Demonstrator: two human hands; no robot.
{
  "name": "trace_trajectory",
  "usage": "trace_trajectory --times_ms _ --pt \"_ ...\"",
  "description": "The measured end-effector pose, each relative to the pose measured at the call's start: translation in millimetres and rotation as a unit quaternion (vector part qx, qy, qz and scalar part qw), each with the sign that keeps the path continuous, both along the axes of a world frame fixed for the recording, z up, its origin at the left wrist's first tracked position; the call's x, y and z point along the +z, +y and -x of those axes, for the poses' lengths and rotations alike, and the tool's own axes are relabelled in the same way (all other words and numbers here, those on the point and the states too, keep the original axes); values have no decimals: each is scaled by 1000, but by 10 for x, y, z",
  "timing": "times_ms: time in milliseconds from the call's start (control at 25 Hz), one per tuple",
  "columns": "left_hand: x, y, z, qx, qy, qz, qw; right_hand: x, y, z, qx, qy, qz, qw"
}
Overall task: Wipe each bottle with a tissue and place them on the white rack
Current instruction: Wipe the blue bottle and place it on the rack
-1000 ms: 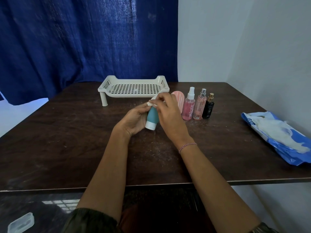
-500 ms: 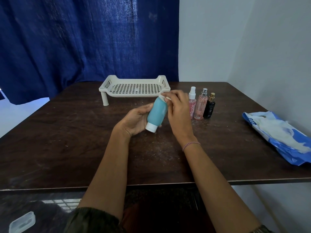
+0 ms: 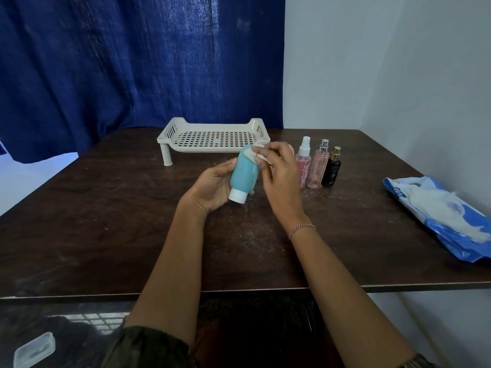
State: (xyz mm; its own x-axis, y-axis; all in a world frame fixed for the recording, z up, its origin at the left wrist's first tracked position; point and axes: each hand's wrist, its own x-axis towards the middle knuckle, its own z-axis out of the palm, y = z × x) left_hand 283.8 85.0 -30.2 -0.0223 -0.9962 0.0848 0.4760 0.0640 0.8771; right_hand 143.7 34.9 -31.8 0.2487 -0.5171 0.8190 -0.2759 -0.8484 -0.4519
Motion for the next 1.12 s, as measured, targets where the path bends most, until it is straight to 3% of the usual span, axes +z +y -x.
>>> trace_trajectory --times_ms 280,760,1120 --pt "-2 -41 -59 74 87 -2 993 -23 69 -54 35 77 67 994" --pt "32 29 20 32 24 -53 998 17 -3 -5 0 -43 3 999" --pt "16 -21 -14 73 79 -53 993 -44 30 -75 52 4 -9 999"
